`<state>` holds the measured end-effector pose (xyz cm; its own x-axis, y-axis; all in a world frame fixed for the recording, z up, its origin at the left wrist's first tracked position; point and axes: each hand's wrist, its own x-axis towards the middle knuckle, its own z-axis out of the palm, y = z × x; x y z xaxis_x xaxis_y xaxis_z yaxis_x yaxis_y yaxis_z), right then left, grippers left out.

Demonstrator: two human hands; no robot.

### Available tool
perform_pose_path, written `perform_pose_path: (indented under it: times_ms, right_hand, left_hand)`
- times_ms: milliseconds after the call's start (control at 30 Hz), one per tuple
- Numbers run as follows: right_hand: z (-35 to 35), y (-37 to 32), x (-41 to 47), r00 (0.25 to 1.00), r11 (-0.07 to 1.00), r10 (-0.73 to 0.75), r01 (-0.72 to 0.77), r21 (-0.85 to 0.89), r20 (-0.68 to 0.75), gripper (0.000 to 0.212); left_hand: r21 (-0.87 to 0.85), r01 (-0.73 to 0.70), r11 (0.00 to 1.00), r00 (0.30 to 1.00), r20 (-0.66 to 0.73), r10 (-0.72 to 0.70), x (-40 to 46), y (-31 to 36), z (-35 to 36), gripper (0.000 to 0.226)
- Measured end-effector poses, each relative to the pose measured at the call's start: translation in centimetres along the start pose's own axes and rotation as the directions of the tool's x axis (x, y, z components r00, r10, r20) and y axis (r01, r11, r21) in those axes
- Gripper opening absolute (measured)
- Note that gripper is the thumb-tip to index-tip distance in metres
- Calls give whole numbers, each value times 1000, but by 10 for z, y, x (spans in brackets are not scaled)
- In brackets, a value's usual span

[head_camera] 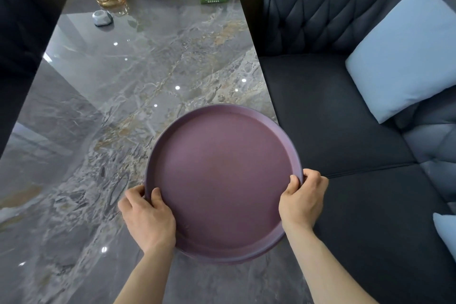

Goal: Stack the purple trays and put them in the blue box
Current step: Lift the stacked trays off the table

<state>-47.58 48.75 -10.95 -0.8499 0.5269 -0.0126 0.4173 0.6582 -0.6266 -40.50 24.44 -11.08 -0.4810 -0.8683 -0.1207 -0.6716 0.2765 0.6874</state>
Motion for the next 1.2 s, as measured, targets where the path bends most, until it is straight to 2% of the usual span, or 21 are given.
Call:
perform_pose_path:
  times_ms: [100,167,233,267,333,433,767,800,867,933,967,1033,1100,1200]
  right_hand:
    - [-3,-3,0,997,984,-63,70,-161,53,32]
    - [-5,-6,-4,972,910,-219,236,-340,89,60]
    - [-4,-13,-12,885,785,-410,465,-410,219,76]
    - [-2,-14,-16,829,721,-473,559,-409,300,78]
    - [4,-15,-20,739,627,-526,671,-396,420,78]
    - [8,-11,-19,706,581,-507,703,-410,494,78]
    - [3,-21,-15,699,574,-468,706,-416,540,78]
    - [0,-23,-13,722,597,-462,682,-422,515,78]
    - [-7,-25,-7,834,720,-405,544,-431,375,79]
    - [-11,-21,1,943,874,-243,314,-370,227,84]
    - [-12,-20,5,970,928,-133,194,-319,202,84]
    - [-12,-20,12,977,966,47,9,-257,209,77]
    - [-13,-21,16,972,965,87,-29,-259,218,70]
    - [-16,-23,19,971,964,105,-47,-262,213,67]
  left_hand:
    - [100,-46,994,998,54,41,2,10,-4,45]
    - [271,-245,931,969,90,229,4,20,-8,66]
    - [364,-500,786,866,206,456,2,30,-6,72]
    - [368,-594,715,804,276,526,0,32,-2,73]
    - [350,-701,621,712,398,579,-6,31,9,78]
    - [351,-748,563,659,495,566,-12,19,25,85]
    - [376,-727,574,674,549,494,-7,27,25,84]
    - [367,-729,578,673,538,507,-4,33,21,79]
    - [367,-703,609,708,443,550,7,43,13,65]
    - [398,-597,697,802,306,513,21,44,8,63]
    - [404,-517,755,856,269,442,27,44,5,68]
    - [375,-355,857,928,252,274,40,43,2,79]
    - [325,-234,916,955,253,155,52,43,0,80]
    - [234,-67,970,959,285,-3,66,44,3,74]
